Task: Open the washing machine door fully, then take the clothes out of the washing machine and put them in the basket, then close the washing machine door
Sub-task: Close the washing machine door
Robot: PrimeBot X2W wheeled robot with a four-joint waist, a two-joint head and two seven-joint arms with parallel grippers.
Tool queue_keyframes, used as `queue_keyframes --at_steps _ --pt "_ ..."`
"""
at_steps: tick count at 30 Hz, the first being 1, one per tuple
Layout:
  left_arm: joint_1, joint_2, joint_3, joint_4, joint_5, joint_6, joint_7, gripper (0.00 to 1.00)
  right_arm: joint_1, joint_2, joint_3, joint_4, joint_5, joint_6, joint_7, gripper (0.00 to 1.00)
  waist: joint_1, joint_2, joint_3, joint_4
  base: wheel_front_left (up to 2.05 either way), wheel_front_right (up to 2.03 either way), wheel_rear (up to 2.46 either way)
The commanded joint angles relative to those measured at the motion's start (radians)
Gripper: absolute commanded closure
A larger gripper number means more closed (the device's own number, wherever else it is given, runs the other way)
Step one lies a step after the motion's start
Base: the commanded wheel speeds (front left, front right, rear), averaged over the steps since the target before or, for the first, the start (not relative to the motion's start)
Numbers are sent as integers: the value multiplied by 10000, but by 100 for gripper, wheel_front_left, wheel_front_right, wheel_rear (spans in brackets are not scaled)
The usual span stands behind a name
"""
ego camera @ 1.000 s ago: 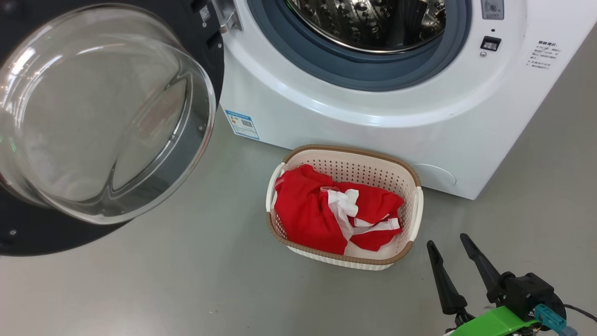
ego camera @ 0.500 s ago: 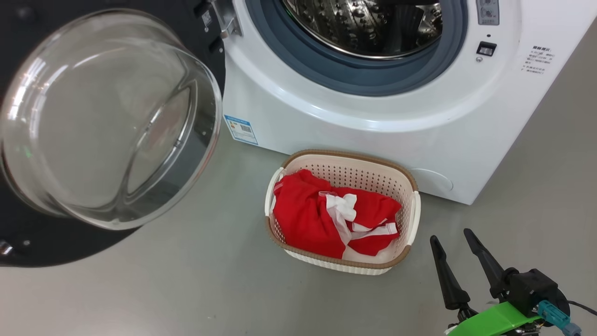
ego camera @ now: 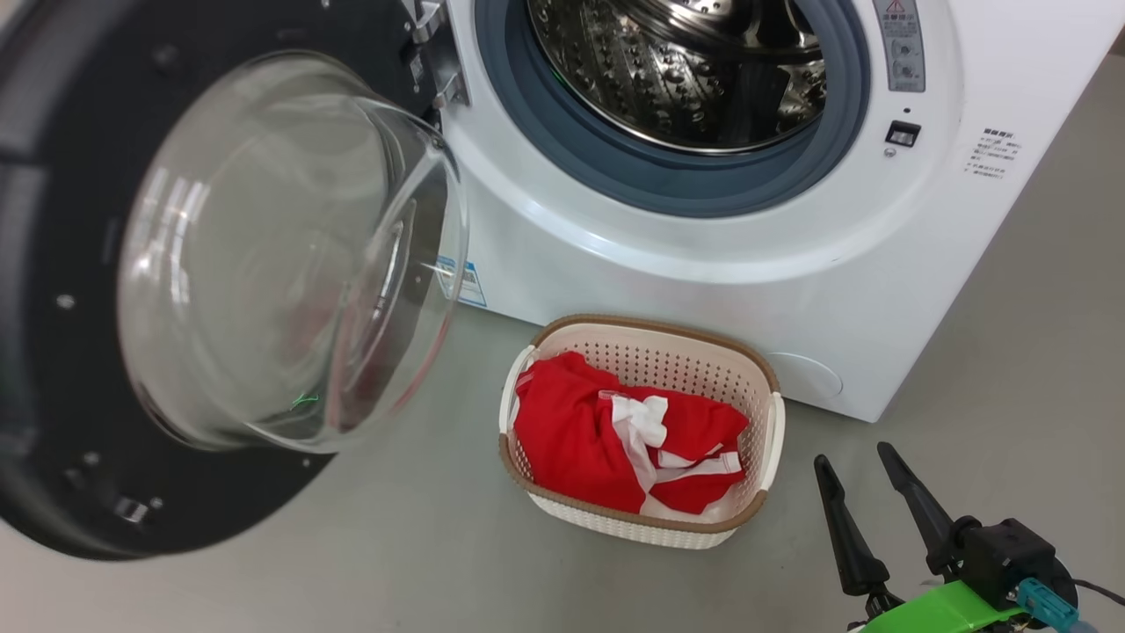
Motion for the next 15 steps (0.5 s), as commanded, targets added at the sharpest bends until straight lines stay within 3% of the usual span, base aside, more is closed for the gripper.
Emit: queue_keyframes --at_steps 1,15 --pt "8 438 191 -522 -194 -80 230 100 -58 -8 258 -264 29 73 -65 0 0 0 -103 -36 0 0 0" --pt "846 282 -365 -3334 -673 -80 560 100 202 6 293 -325 210 73 -65 0 0 0 -460 -302 0 0 0"
